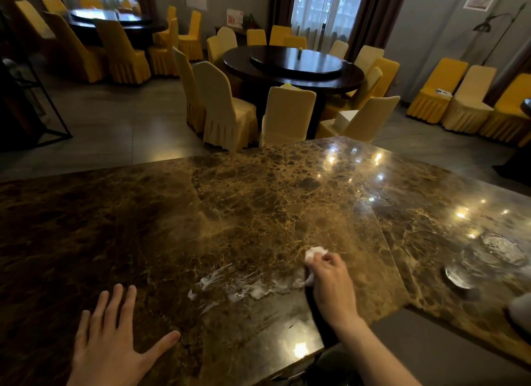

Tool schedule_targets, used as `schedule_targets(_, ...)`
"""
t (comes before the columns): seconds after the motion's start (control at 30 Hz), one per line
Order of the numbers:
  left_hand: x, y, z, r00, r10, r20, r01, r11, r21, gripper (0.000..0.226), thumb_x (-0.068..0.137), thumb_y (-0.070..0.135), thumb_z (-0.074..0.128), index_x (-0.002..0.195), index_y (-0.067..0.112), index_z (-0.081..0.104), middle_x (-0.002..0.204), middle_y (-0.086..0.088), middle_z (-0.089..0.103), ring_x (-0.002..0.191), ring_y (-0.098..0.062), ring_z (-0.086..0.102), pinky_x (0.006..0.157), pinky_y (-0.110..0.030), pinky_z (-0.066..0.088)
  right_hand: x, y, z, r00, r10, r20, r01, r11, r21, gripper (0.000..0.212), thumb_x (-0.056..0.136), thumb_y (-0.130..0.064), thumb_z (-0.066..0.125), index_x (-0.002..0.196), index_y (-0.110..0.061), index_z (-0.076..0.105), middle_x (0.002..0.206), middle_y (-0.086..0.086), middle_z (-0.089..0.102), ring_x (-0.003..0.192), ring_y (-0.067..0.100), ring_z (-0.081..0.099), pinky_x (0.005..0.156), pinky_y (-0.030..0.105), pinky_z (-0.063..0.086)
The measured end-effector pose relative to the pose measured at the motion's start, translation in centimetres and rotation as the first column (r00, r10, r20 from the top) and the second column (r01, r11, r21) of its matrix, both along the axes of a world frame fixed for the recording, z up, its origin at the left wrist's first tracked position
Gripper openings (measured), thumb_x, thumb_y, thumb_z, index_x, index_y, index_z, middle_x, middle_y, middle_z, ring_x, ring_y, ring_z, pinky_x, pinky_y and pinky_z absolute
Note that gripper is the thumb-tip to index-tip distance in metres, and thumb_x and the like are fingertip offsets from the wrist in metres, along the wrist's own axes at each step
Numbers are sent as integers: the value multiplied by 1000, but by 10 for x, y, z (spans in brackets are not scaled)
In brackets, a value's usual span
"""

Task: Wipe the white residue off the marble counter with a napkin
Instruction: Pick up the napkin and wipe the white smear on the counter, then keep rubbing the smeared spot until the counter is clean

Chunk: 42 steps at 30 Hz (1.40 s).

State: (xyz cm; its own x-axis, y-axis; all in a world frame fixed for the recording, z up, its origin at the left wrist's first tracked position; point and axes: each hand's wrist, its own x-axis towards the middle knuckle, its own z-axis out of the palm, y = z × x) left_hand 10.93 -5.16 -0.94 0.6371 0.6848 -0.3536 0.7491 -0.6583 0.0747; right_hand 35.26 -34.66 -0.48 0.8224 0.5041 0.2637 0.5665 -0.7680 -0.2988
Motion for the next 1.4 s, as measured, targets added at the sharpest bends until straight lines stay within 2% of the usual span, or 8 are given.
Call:
schedule_targets(0.17,-1,1,-1,1000,-7,4,7,1000,4,141,36,112,-7,147,28,-37,163,5,-34,157,-21,-24,131,-48,-11,-24,2,-6,960,281,-9,-281,960,10,27,78,-9,79,101,-22,73,89,-9,72,83,19,56,65,30,52)
schedule_targets(0.37,-2,1,-2,1000,-5,11,5,1000,15,146,36,113,-8,153,27,-33,167,1,-31,157,-21,-24,131,-49,-10,6,4,5,995,-62,-83,60,998,-20,11,88,-12,65,91,-19,73,82,2,57,82,19,44,63,30,37)
schedule_targets(0.57,-2,-1,-2,1000,3,22,-4,1000,20,145,42,112,-4,156,27,-29,169,2,-28,157,-21,-22,131,-49,-10,-40,33,-10,974,213,-77,-202,970,132,17,80,-5,77,84,-21,74,74,-13,60,77,5,32,66,15,29)
schedule_targets(0.7,-2,-3,2,1000,7,26,-8,1000,30,143,45,110,1,157,26,-27,170,1,-27,158,-22,-22,131,-48,-10,-13,10,-1,976,-133,-171,191,900,391,25,83,-1,74,99,-20,79,81,-5,61,77,16,55,65,18,37)
schedule_targets(0.8,-3,-5,4,999,8,43,-9,1000,26,139,50,109,6,159,26,-24,170,1,-26,158,-22,-22,131,-48,-10,9,-18,6,928,-336,-158,371,866,335,30,84,5,70,107,-12,77,85,6,69,81,20,59,66,25,38)
schedule_targets(1.03,-3,-6,4,999,5,51,-7,999,35,139,50,108,4,158,26,-25,170,0,-26,158,-22,-23,131,-48,-10,-26,5,-11,992,-123,-31,123,992,0,36,81,2,68,113,-15,72,104,-4,71,95,17,50,70,30,48)
schedule_targets(1.27,-5,-5,-1,998,2,62,-5,999,39,140,50,109,5,158,26,-26,169,0,-28,157,-22,-24,131,-49,-11,-66,76,-6,976,188,-114,-184,982,44,15,81,-12,72,92,-23,74,93,-8,69,93,13,50,67,23,43)
schedule_targets(1.4,-2,-5,-1,999,2,46,-3,999,34,142,48,110,4,158,26,-27,169,0,-29,157,-22,-24,131,-49,-10,-43,49,8,991,-34,-130,71,953,294,15,81,-7,75,88,-20,76,78,-7,60,75,12,49,60,20,39)
